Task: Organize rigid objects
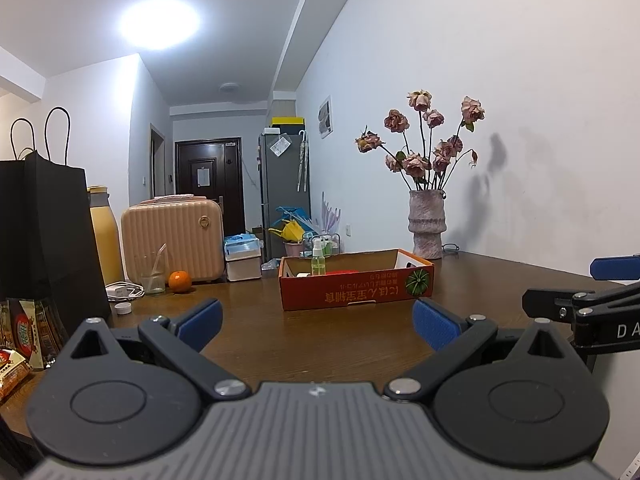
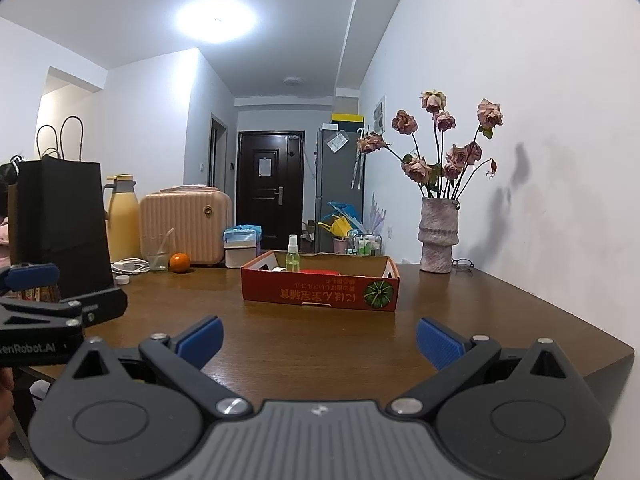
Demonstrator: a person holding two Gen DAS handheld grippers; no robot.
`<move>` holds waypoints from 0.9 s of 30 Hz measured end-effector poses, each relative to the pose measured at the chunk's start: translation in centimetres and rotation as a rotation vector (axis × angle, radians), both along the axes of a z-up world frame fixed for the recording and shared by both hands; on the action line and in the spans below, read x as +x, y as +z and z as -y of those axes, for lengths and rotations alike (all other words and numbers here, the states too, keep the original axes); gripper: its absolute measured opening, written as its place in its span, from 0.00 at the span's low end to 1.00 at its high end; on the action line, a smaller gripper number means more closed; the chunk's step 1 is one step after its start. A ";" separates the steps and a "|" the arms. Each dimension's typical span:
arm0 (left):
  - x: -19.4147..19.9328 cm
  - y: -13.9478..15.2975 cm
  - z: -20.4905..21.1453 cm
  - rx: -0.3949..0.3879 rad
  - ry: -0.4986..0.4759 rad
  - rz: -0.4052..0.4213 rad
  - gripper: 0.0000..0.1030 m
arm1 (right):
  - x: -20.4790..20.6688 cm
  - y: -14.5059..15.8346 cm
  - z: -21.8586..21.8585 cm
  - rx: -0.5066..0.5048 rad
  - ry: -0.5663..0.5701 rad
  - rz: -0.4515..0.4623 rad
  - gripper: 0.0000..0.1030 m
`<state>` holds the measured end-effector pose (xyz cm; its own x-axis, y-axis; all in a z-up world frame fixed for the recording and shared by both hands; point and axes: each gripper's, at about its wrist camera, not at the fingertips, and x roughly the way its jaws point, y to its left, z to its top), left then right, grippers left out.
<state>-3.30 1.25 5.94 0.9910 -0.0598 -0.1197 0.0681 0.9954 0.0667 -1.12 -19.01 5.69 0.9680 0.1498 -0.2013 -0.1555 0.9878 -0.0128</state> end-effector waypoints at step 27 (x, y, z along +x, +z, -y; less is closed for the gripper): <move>0.1 -0.3 -0.3 -0.002 0.002 -0.006 1.00 | -0.1 -0.3 0.0 0.004 -0.007 -0.010 1.00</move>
<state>-3.21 1.54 5.68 0.9904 -0.0577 -0.1253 0.0662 0.9957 0.0645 -1.19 -19.05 5.43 0.9670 0.1440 -0.2101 -0.1488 0.9888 -0.0070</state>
